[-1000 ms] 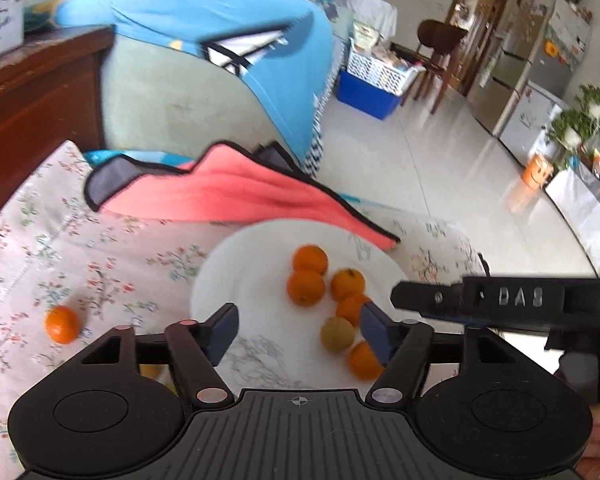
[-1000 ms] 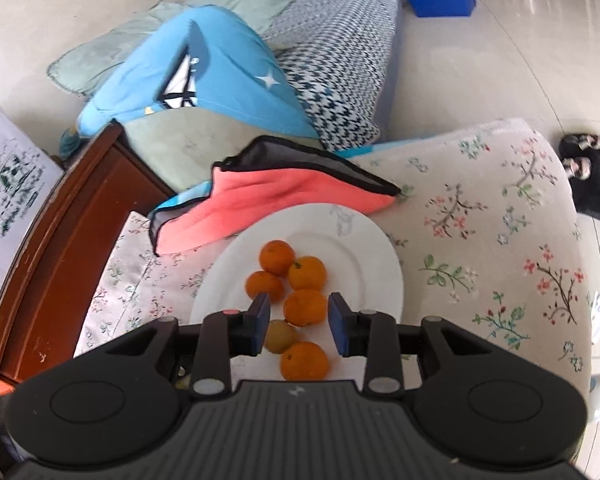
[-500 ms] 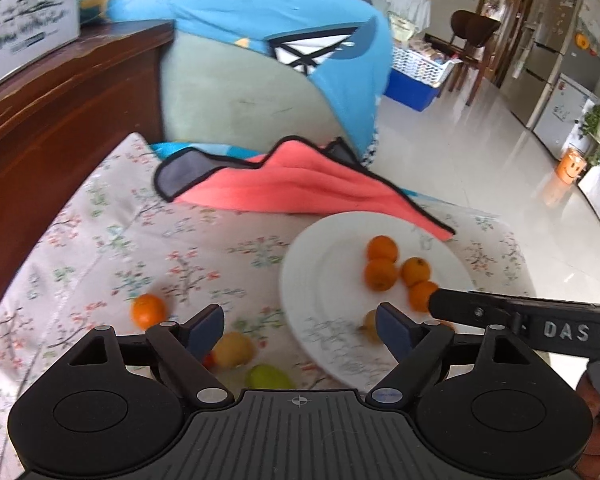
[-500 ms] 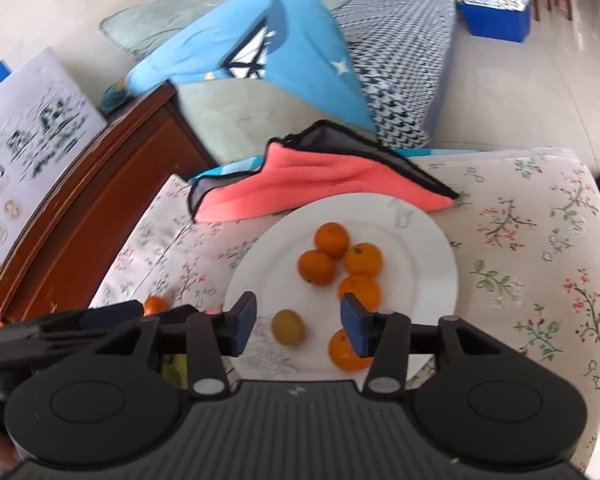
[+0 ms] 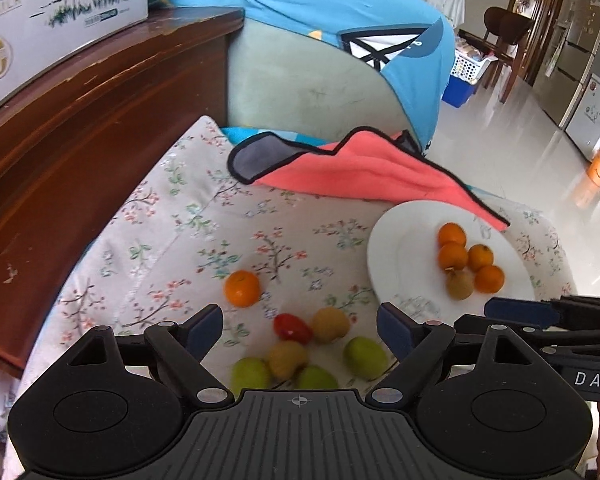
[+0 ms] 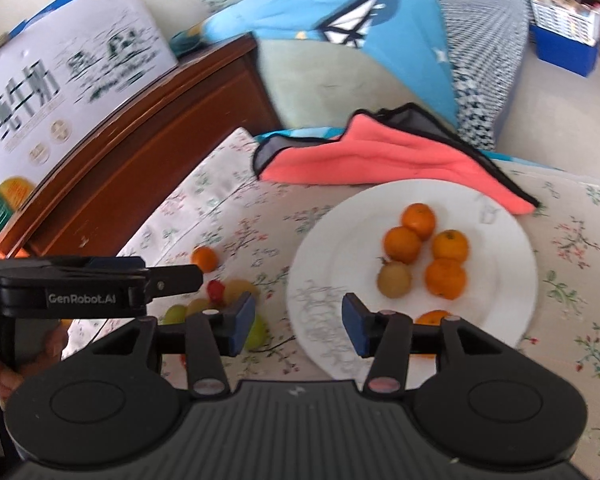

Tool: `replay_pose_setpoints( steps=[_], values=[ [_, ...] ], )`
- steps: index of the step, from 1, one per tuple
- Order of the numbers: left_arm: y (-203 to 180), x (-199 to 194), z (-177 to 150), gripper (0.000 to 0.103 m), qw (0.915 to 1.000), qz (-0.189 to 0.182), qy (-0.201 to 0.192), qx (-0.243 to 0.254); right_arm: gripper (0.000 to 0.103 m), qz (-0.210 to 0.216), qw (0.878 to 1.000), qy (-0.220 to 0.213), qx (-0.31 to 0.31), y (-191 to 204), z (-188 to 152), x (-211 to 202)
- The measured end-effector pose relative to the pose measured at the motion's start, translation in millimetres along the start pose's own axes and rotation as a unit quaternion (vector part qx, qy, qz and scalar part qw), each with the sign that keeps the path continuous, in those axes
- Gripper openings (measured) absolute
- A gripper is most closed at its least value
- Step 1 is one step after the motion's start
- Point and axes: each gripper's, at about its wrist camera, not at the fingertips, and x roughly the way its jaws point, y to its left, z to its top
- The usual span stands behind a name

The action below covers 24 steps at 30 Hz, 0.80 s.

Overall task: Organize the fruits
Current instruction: 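Move both open grippers back over the remaining fruit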

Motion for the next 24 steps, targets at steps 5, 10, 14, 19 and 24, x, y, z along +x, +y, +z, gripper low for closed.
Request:
replay_pose_setpoints(
  steps=[5, 10, 14, 19, 24],
  values=[
    [12, -5, -9, 0.086, 0.9999, 0.002, 0.004, 0.012, 0.050, 0.017, 1.000, 0.006, -0.025, 16, -3, 8],
    [24, -9, -18, 0.086, 0.9996, 0.001, 0.008, 0.028, 0.050, 0.021, 0.999, 0.018, -0.042, 27, -6, 20],
    [32, -6, -26, 0.086, 0.9991, 0.015, 0.016, 0.036, 0.049, 0.017, 0.998, 0.029, -0.049, 32, -9, 30],
    [35, 0, -34, 0.085, 0.9975, 0.032, 0.023, 0.059, 0.045, 0.013, 0.998, 0.034, -0.056, 35, -13, 38],
    [37, 6, -42, 0.084, 0.9954, 0.037, 0.025, 0.084, 0.040, 0.016, 0.997, 0.040, -0.060, 38, -13, 44]
  ],
)
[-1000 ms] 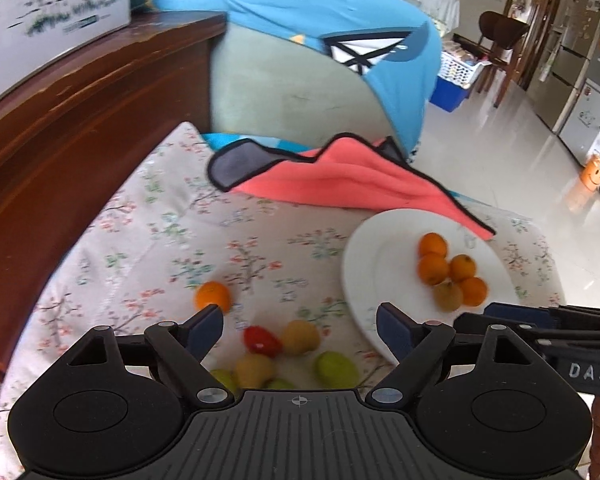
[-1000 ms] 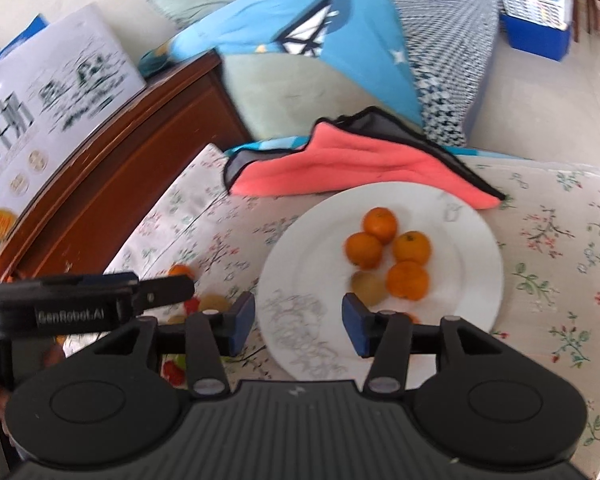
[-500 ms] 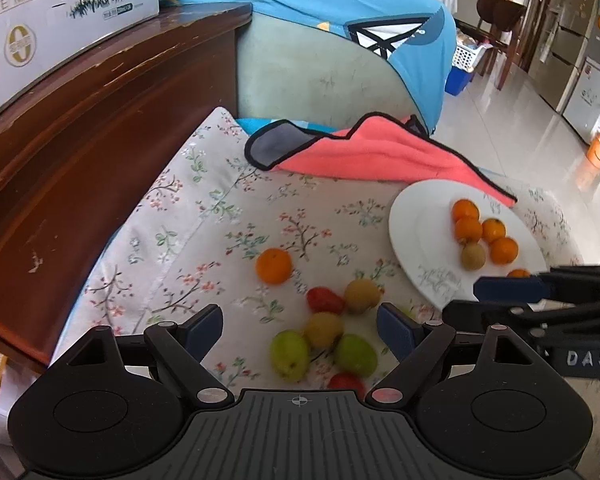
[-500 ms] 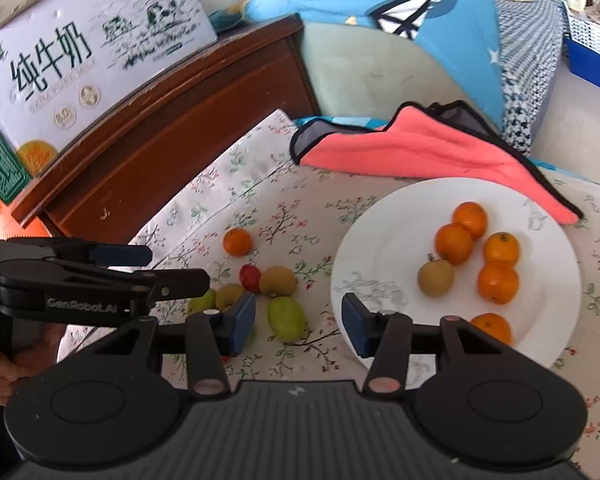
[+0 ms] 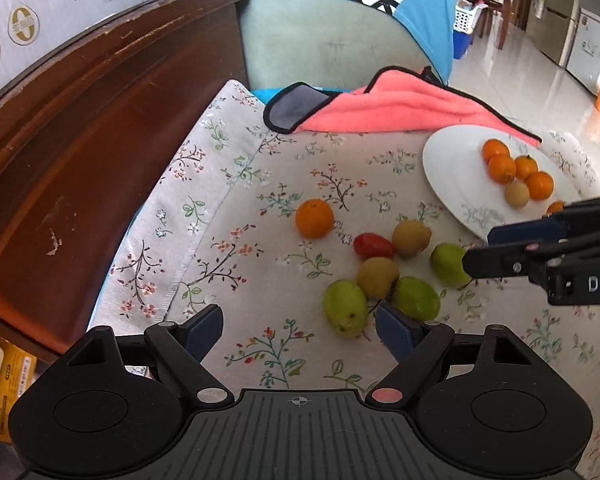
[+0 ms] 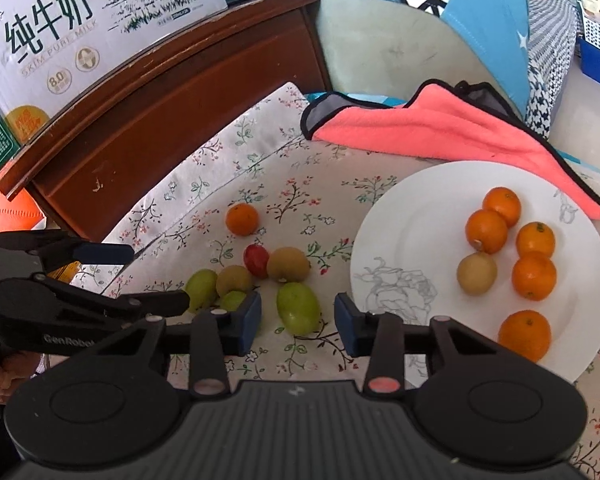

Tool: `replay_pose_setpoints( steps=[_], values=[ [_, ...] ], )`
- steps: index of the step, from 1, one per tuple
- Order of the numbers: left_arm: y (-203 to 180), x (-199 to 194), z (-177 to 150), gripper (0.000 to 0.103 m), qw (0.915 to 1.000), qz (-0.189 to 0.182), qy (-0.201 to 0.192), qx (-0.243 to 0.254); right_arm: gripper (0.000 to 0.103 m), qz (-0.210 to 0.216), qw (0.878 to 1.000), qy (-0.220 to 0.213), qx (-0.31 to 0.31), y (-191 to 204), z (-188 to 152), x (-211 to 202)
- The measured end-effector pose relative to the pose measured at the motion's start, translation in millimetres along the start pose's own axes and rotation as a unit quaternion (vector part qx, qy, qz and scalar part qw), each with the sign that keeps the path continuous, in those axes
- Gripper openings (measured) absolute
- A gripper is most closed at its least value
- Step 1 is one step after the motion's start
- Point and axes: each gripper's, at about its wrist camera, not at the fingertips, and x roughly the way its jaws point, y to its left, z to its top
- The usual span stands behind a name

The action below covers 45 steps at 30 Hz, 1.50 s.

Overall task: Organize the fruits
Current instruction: 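Move both open grippers back over the remaining fruit, then grasp a green pear with the left gripper while the right gripper grasps another green pear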

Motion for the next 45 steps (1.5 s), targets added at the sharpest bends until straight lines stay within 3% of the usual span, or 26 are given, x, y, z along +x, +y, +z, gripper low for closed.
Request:
replay_pose_setpoints(
  steps=[7, 17, 35, 37, 39, 42, 45],
  values=[
    [9, 9, -5, 0.083, 0.9998, -0.014, -0.010, -0.013, 0.040, 0.000, 1.000, 0.010, -0.010, 7, 2, 9],
    [1, 18, -7, 0.083, 0.9994, -0.024, -0.020, 0.013, 0.040, -0.006, 1.000, 0.021, -0.013, 7, 0, 21],
    [-2, 32, -9, 0.069, 0.9987, -0.039, -0.029, 0.013, 0.040, -0.021, 0.999, 0.023, -0.025, 11, -1, 34],
    [-2, 32, -9, 0.063, 0.9985, -0.044, -0.031, 0.013, 0.040, -0.023, 0.999, 0.021, -0.030, 13, -1, 34],
    [-4, 30, -9, 0.047, 0.9977, -0.056, -0.033, 0.019, 0.039, -0.023, 0.999, 0.020, -0.030, 13, -2, 34],
    [-5, 28, -8, 0.036, 0.9974, -0.057, -0.035, 0.025, 0.028, -0.027, 0.999, 0.020, -0.038, 14, -2, 35],
    [-1, 27, -7, 0.027, 0.9979, -0.054, -0.034, 0.013, 0.028, -0.024, 0.999, 0.022, -0.041, 16, -2, 34]
  ],
)
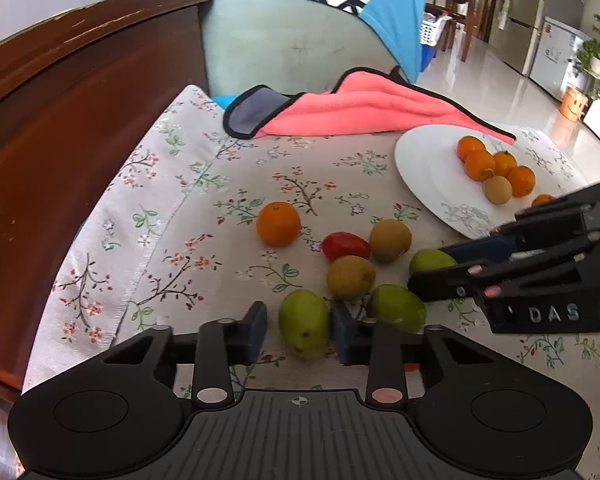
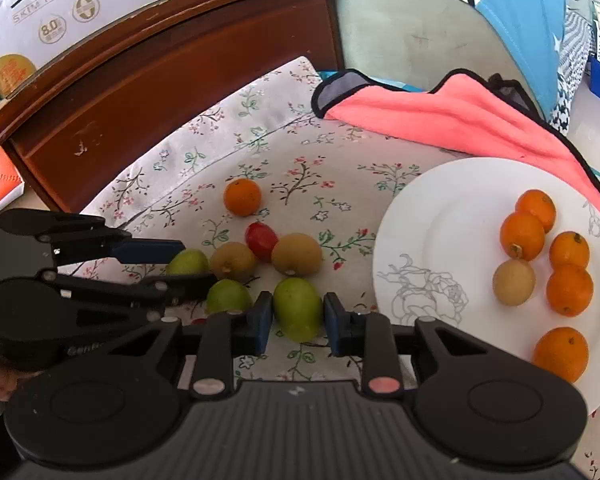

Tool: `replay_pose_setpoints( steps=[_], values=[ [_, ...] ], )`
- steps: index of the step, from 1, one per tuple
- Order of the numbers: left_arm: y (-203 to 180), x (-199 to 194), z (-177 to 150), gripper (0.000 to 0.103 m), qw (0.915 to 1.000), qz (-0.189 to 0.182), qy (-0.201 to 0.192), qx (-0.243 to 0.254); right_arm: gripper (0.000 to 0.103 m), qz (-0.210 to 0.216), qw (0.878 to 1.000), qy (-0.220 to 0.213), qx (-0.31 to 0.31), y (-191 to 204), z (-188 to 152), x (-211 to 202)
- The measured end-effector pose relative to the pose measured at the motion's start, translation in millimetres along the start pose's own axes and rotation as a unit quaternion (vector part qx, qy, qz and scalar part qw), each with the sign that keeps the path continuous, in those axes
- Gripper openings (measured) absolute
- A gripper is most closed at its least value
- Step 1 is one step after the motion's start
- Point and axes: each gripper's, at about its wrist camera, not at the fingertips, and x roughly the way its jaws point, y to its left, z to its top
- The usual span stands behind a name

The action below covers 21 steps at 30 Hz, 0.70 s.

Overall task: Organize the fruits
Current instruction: 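Grasp a green pear with the left gripper while the right gripper grasps another green pear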

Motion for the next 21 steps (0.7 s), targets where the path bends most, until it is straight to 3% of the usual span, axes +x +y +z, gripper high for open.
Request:
replay_pose_setpoints(
  steps=[9, 21],
  values=[
    [4, -6, 3, 0.024, 0.9997, 0.016, 0.009, -0.019, 0.028, 0.008, 1.000, -0.008, -0.002, 3, 2, -7],
    [4, -28, 23, 0.024, 0.9980, 0.019, -0.020, -0.057, 0.028, 0.020, 0.999, -0.023, 0.015, -1, 5, -18]
  ],
)
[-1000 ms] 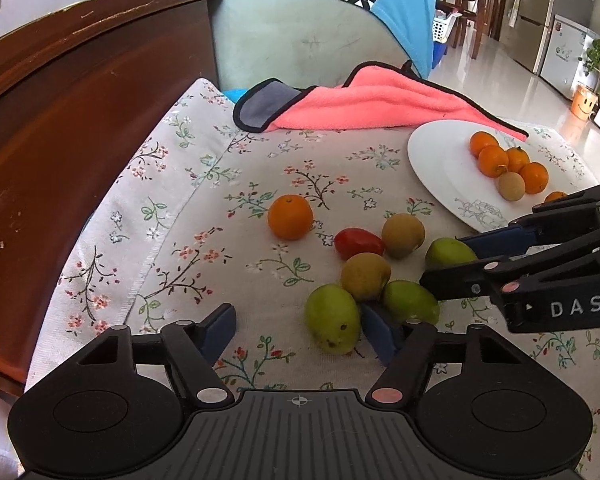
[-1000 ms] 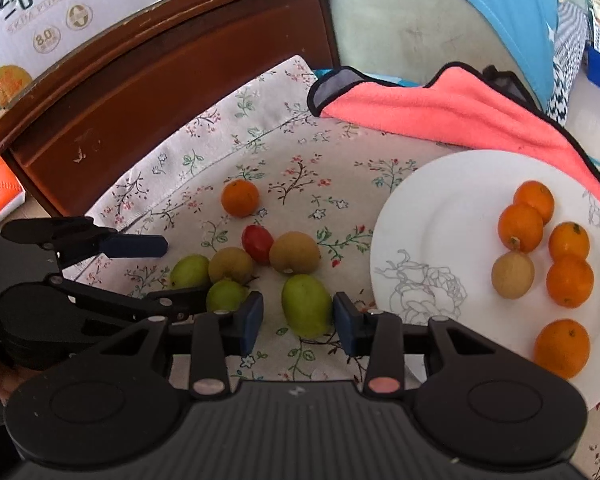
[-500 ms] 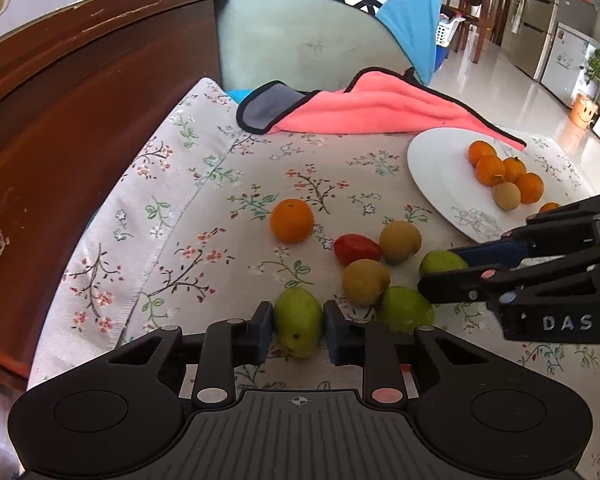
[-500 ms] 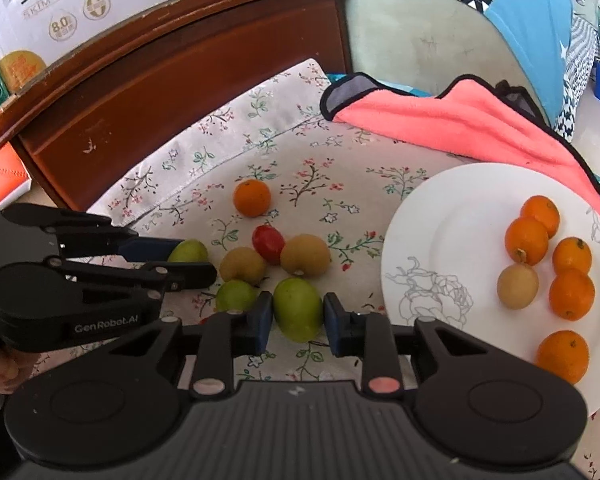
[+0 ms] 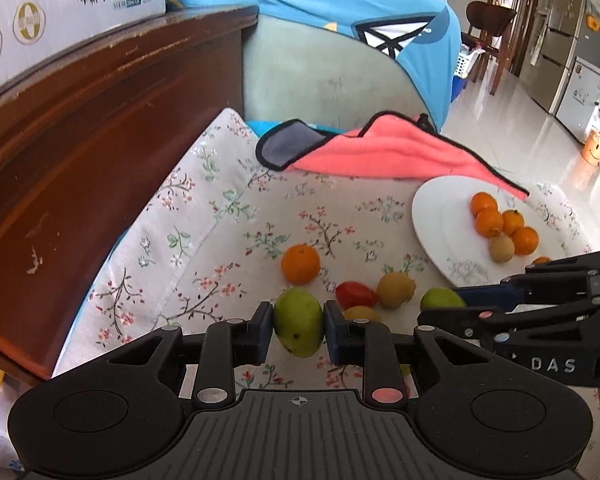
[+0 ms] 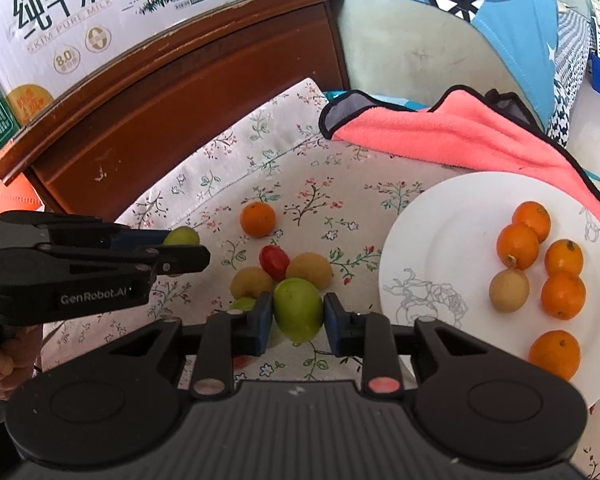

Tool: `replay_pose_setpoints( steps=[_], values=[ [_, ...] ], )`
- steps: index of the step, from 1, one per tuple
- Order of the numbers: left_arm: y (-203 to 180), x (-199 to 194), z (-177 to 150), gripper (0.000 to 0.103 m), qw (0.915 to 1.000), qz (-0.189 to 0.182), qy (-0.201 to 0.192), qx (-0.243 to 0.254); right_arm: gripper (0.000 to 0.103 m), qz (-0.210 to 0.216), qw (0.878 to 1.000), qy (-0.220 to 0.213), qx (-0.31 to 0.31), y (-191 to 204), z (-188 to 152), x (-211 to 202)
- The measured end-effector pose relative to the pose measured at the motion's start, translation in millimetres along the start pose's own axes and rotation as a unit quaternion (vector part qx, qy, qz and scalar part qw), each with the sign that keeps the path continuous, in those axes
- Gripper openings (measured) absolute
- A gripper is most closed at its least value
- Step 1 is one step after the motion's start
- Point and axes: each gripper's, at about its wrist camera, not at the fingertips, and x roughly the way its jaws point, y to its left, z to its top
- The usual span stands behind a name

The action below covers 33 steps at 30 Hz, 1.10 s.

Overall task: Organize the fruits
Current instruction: 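Grasp a green pear with the left gripper while the right gripper grasps another green pear, then carry both green pears onto the white plate and open both grippers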

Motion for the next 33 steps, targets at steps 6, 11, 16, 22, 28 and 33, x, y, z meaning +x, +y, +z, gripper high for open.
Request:
replay_pose_setpoints(
  steps=[6, 11, 16, 22, 28, 33],
  values=[
    [-14, -4, 6, 0.025, 0.9999, -0.011, -0.007, 0.008, 0.028, 0.001, 1.000, -0.012, 0.003, -3, 4, -8],
    [-26, -5, 12, 0.025, 0.9997, -0.017, -0.013, 0.009, 0.028, -0.002, 1.000, -0.026, 0.011, -10, 9, -18],
    [-38, -6, 18, 0.025, 0.9994, -0.025, -0.020, 0.011, 0.028, -0.009, 0.999, -0.044, 0.028, -21, 16, -30],
    [-57, -4, 25, 0.025, 0.9988, -0.039, -0.026, 0.017, 0.028, -0.019, 0.997, -0.060, 0.044, -36, 20, -43],
    [-74, -1, 32, 0.025, 0.9981, -0.050, -0.031, 0.019, 0.028, -0.030, 0.995, -0.074, 0.057, -48, 22, -56],
    [-90, 4, 37, 0.025, 0.9975, -0.059, -0.033, 0.024, 0.028, -0.040, 0.993, -0.086, 0.070, -63, 22, -69]
  ],
)
